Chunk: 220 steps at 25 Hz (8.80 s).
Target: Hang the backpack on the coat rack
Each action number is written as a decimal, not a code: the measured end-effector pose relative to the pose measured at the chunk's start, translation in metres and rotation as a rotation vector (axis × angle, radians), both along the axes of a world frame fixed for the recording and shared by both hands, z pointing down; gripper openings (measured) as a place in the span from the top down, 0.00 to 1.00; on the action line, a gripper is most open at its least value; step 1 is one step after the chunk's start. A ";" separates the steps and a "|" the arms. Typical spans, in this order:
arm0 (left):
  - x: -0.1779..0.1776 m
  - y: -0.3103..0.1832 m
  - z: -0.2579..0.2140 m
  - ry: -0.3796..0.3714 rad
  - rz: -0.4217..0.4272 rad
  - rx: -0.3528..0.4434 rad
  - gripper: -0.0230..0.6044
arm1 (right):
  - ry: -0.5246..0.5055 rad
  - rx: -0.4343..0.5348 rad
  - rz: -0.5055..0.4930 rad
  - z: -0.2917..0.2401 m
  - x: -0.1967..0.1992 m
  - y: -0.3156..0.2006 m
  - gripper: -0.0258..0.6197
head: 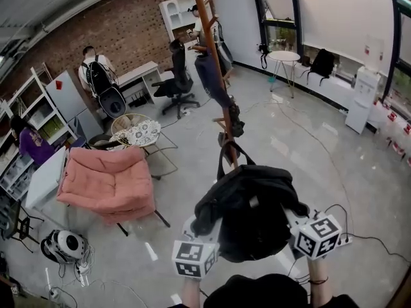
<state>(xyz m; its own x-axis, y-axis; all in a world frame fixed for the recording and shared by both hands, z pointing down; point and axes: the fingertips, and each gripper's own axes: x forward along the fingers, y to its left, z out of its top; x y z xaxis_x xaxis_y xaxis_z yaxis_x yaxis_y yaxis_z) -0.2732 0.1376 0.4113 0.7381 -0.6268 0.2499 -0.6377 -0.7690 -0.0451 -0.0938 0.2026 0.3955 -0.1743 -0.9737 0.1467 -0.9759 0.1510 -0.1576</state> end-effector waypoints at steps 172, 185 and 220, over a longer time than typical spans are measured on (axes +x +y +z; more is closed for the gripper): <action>0.217 -0.419 0.179 -0.013 -0.620 -0.355 0.49 | -0.127 -0.194 -0.497 0.141 0.234 -0.509 0.63; 0.195 -0.393 0.122 -0.007 -0.636 -0.188 0.49 | -0.170 -0.072 -0.543 0.096 0.244 -0.478 0.62; 0.191 -0.362 0.015 0.053 -0.601 0.065 0.94 | -0.022 0.152 -0.411 0.011 0.285 -0.464 0.94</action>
